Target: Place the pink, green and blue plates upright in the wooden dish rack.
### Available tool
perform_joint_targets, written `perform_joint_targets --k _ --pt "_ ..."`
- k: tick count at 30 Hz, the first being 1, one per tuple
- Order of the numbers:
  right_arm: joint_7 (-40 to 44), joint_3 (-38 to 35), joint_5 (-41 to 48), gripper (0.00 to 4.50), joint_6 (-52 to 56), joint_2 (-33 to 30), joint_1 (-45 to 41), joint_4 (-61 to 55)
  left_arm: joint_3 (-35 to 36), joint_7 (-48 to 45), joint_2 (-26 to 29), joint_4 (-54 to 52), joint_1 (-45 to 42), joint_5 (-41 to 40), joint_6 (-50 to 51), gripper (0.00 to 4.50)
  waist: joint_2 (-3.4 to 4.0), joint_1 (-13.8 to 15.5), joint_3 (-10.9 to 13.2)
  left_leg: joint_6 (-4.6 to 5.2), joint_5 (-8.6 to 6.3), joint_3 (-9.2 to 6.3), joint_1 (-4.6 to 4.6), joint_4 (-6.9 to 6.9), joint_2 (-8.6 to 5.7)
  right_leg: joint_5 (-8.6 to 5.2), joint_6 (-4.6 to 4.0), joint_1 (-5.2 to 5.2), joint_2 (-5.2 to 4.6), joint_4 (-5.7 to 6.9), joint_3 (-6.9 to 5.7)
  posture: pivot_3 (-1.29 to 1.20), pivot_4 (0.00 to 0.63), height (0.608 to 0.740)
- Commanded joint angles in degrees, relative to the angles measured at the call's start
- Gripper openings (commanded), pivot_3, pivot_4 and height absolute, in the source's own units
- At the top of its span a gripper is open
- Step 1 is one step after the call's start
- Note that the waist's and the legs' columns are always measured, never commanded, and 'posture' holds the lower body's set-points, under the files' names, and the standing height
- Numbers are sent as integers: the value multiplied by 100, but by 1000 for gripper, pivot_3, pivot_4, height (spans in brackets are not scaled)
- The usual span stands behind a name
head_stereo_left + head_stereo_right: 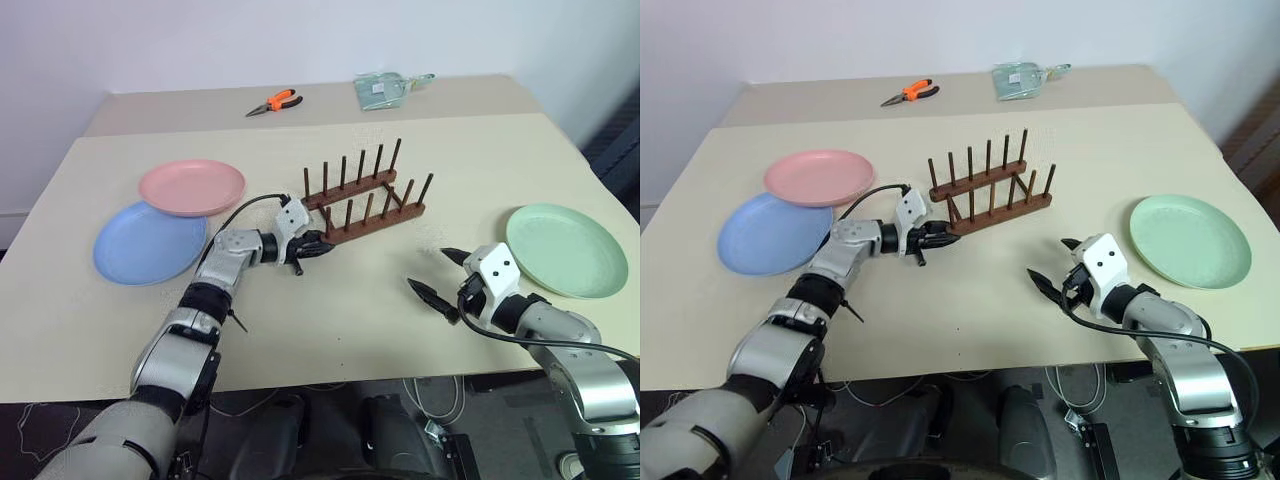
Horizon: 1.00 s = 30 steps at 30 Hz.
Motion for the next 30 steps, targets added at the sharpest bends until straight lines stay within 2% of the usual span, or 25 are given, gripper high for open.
perform_joint_targets --k 1,4,7,13,14,17,20,24,25,29,30 --pt "160 -311 20 4500 -49 -250 99 -3 -235 -521 239 -1570 766 -265 633 721 -1 7 0 2 -1 0 0 1 0 0 0 0 0 0 0 0 150 729" --pt "332 -473 54 4500 -92 -439 196 146 -422 -654 503 -2910 1387 -366 1154 721 1 22 0 3 -2 0 -1 2 0 0 -1 1 -1 -1 1 0 150 729" --pt "436 -560 72 4500 -107 -525 257 212 -501 -612 658 -3497 1677 -363 1463 721 1 32 0 3 -3 -1 -1 5 1 -1 -3 5 -1 -2 1 0 150 729" --pt "602 -728 -99 4500 -209 -794 564 393 -470 -34 980 -3520 1828 96 1658 3705 0 28 0 3 -3 -1 0 8 1 -3 -2 8 -3 -3 1 0 150 729" --pt "630 -762 -138 4500 -241 -851 641 411 -433 2 1100 -3590 1909 109 1730 3705 1 17 -1 3 -3 -1 0 8 2 -3 -2 8 -3 -3 1 0 150 729" --pt "803 -839 -70 3623 -238 -948 891 284 -256 -77 1461 -4077 2305 -132 2020 3771 5 -24 -3 2 -4 1 4 1 8 -3 -3 6 0 -2 2 0 150 729" --pt "914 -775 59 2102 -139 -915 982 -1 -95 -242 1704 -4784 2730 -619 2476 2841 7 -58 -4 2 -4 1 7 -5 15 -9 -13 5 4 -2 6 0 150 729" --pt "932 -433 85 26 -20 -789 927 -210 -242 -214 1673 -5650 2997 -1178 3264 864 6 -18 -4 -4 -8 1 7 -4 16 -14 -20 9 2 -4 6 0 150 729" --pt "865 -309 -9 0 -47 -745 870 -189 -342 -113 1590 -5745 2994 -1180 3376 345 6 3 -3 -8 -11 1 6 -2 15 -15 -20 11 2 -7 6 0 150 729" --pt "601 98 -294 0 -58 -558 564 16 -757 247 1171 -5807 2908 -1058 3568 345 3 44 -2 -11 -13 1 1 6 11 -15 -22 14 -2 -11 4 0 150 729" --pt "463 252 -506 0 -145 -502 451 135 -858 578 940 -5563 2820 -812 3401 345 3 40 -2 -11 -13 1 -2 9 10 -16 -22 14 -3 -11 4 0 150 729"
